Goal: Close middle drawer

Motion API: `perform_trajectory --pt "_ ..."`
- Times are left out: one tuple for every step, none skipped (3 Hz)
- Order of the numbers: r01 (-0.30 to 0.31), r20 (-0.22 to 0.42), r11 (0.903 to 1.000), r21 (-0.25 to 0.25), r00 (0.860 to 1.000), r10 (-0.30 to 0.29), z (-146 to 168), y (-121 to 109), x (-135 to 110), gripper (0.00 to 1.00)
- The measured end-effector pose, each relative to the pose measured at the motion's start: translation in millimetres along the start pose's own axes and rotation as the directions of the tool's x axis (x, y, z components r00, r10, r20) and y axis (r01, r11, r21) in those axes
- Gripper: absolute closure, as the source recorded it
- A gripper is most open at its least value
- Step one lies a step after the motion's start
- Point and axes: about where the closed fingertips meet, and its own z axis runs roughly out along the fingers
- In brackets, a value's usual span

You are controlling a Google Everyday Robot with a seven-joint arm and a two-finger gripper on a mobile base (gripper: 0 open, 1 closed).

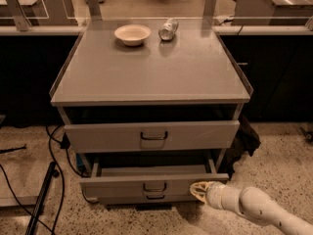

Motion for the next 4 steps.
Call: perform_trajectory --pt "0.011 0.002 0.9993 0.034 1.000 -0.011 12.9 -19.6 4.3 1.00" --pt "0.018 0.001 0.9986 0.050 1.000 -0.018 27.6 -35.8 7.7 1.00" --pt "0.024 -0.006 0.9982 0.054 1.000 -0.023 44.5 -51.1 11.3 1.00" --pt "0.027 -0.011 0.9983 0.052 1.000 -0.027 51.4 -56.7 12.5 1.00"
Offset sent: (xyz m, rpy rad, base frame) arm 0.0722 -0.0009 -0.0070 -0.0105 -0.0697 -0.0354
